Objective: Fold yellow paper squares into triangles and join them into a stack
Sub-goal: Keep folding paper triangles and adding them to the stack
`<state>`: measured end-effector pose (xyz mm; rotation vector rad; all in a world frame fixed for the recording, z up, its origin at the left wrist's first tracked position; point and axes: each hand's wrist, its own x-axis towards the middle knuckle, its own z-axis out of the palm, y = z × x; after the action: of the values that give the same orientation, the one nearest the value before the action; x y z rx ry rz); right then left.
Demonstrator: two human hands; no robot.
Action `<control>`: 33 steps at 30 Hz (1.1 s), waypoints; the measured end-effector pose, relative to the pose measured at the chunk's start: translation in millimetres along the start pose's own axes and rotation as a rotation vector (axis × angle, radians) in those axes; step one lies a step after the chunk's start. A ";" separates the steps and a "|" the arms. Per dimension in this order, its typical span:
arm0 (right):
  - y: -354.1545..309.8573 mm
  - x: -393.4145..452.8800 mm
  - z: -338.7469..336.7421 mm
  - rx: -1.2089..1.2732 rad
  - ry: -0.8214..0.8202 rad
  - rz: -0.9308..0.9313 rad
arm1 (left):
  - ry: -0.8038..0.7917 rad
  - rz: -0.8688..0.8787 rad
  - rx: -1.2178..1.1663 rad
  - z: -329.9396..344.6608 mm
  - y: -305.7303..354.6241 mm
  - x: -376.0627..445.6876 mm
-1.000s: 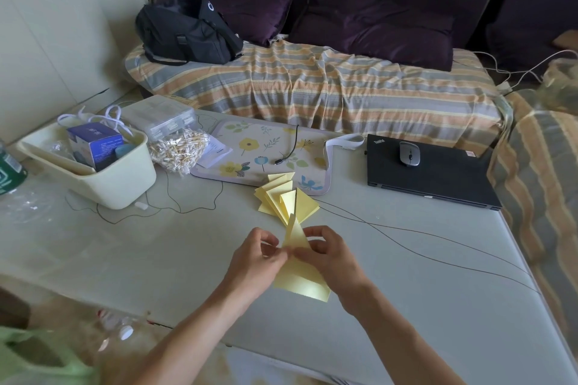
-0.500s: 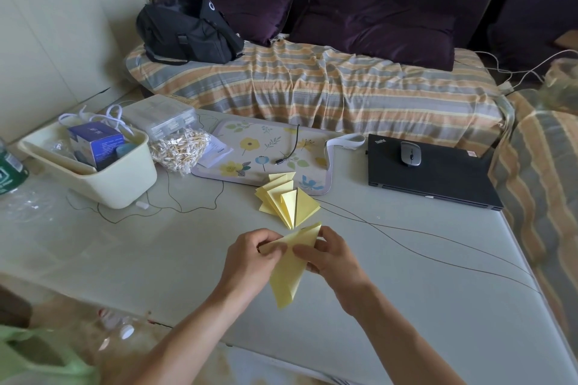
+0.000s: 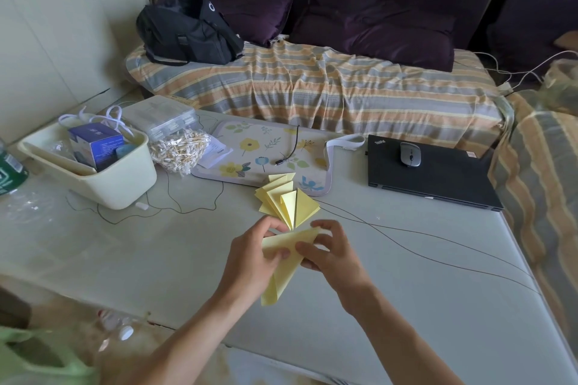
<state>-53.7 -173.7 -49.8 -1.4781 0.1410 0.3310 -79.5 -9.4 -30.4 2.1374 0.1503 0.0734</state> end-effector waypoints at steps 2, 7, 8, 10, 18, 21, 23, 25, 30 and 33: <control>0.1 -0.2 -1.7 -0.121 -0.019 -0.066 | 0.013 0.006 0.038 -0.5 -1.6 0.6; -2.5 -2.7 0.6 -0.407 -0.015 -0.144 | 0.039 -0.018 0.134 0.0 -7.8 2.7; -1.9 -3.3 1.4 -0.449 -0.008 -0.150 | 0.041 -0.021 0.158 0.0 -8.8 3.0; -2.0 -4.1 2.8 -0.480 -0.003 -0.176 | 0.042 -0.013 0.196 -0.2 -10.1 3.6; -0.3 -0.6 -0.8 -0.639 -0.047 -0.141 | 0.014 -0.002 0.219 -1.1 -10.0 3.6; -0.9 -1.3 -2.5 -0.690 -0.112 -0.122 | -0.021 0.014 0.216 -1.6 -8.7 3.9; -1.4 -1.0 -3.0 -0.690 -0.135 -0.125 | -0.041 0.017 0.204 -1.8 -8.0 3.9; -1.8 -0.4 -3.1 -0.695 -0.129 -0.120 | -0.052 0.015 0.195 -2.0 -8.1 4.3; -2.4 -0.4 -3.4 -0.668 -0.090 -0.090 | -0.055 0.016 0.174 -2.9 -10.2 5.5; -3.7 0.8 -4.1 -0.605 -0.059 -0.061 | -0.037 0.031 0.159 -4.4 -9.3 5.6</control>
<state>-51.5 -177.9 -46.9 -2.0627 -0.0603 0.3867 -75.1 0.0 -36.0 2.2984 0.1037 0.0414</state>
